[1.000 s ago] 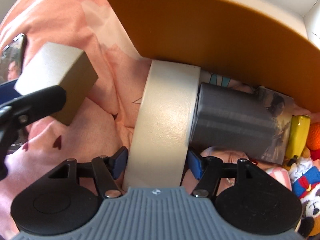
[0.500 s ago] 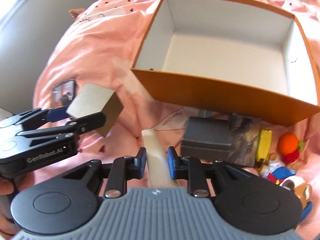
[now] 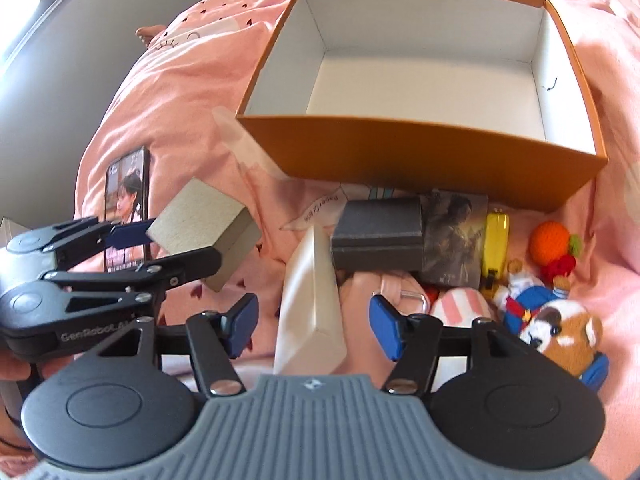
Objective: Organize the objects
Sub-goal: 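Lift and carry the cube and white box over the orange box with both grippers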
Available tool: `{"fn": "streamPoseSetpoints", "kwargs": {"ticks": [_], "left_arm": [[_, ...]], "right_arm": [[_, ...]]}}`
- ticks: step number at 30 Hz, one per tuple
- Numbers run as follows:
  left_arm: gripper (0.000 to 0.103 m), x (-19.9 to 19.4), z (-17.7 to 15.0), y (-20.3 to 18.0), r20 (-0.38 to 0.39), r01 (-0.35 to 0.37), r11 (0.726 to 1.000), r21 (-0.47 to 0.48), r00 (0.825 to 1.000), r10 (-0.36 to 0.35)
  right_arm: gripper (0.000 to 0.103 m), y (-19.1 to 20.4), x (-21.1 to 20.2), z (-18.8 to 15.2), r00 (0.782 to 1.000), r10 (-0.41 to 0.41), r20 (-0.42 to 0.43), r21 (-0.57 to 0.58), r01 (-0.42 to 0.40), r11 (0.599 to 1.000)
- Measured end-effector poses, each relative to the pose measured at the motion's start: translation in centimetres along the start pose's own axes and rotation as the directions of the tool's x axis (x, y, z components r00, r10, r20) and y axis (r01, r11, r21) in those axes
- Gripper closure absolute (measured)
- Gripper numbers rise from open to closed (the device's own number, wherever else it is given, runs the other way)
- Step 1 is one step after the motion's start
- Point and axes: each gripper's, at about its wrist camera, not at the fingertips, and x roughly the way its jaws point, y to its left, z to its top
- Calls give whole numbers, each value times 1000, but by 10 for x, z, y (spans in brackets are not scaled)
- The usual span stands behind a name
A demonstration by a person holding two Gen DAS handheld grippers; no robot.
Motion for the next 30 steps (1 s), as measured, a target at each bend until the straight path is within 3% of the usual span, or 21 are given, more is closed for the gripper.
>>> {"fn": "streamPoseSetpoints", "kwargs": {"ticks": [4, 8, 12, 13, 21, 30], "left_arm": [[32, 4, -6, -5, -26, -12, 1000, 1, 1000, 12], [32, 2, -8, -7, -21, -16, 1000, 6, 1000, 16], [32, 2, -8, -7, -19, -25, 1000, 4, 1000, 25], [32, 1, -7, -7, -17, -29, 1000, 3, 999, 29], [32, 4, -3, 4, 17, -107, 994, -27, 994, 107], [32, 14, 12, 24, 35, -125, 986, -114, 991, 130]], "right_arm": [[39, 2, 11, -15, 998, 6, -60, -20, -8, 1000], [44, -3, 31, -23, 993, 36, -110, 47, -31, 998], [64, -3, 43, -26, 989, 62, -134, 81, -51, 995], [64, -1, 42, -26, 990, 60, -130, 79, -50, 996], [65, 19, 21, 0, 1000, -3, 26, -7, 3, 1000], [64, 21, 35, 37, 980, -101, 171, -25, 107, 994]]}}
